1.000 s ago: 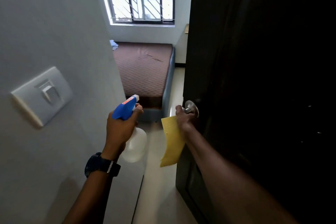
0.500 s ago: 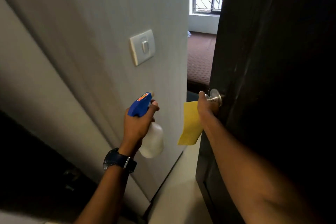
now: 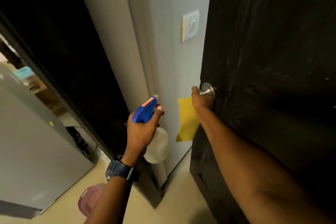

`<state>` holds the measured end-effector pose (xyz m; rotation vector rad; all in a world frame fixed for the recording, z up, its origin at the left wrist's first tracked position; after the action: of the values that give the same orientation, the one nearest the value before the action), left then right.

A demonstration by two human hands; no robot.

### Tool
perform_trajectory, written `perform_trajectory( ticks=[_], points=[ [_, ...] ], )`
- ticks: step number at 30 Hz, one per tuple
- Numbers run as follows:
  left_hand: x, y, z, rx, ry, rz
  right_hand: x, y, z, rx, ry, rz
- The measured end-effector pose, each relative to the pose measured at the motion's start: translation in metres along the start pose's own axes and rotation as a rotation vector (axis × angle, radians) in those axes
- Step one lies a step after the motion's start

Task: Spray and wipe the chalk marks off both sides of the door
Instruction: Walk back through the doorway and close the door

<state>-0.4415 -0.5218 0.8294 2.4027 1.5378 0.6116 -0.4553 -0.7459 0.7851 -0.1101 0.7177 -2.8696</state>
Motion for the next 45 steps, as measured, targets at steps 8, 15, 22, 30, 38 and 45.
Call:
perform_trajectory(
  ticks=[8, 15, 22, 30, 38, 45],
  points=[
    [0.079, -0.066, -0.006, 0.043, 0.009, -0.038, -0.023, -0.081, -0.044, -0.033, -0.096, 0.11],
    [0.145, -0.125, -0.015, 0.069, 0.083, -0.111, -0.029, -0.163, -0.089, 0.022, -0.194, 0.176],
    [0.224, -0.202, -0.018, 0.146, 0.076, -0.206, -0.035, -0.241, -0.15, 0.073, -0.273, 0.259],
    [0.275, -0.215, -0.004, 0.217, 0.088, -0.197, -0.028, -0.255, -0.143, 0.065, -0.375, 0.238],
    [0.284, -0.165, 0.015, 0.11, 0.079, -0.074, -0.025, -0.262, -0.134, 0.067, -0.537, 0.188],
    [0.272, -0.145, 0.023, 0.055, 0.007, 0.021, -0.026, -0.279, -0.115, 0.084, -0.718, 0.126]
  ],
)
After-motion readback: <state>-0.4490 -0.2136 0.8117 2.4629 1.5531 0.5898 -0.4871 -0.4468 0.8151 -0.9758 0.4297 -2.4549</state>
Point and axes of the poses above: each hand's wrist, its own y-axis towards the middle knuckle, its own x-axis out of the back of the hand, z = x × y, the point moved 1 cm from there along y, towards the middle knuckle, and after that the axes turned 12 degrees about -x, right-handed, at the moved point
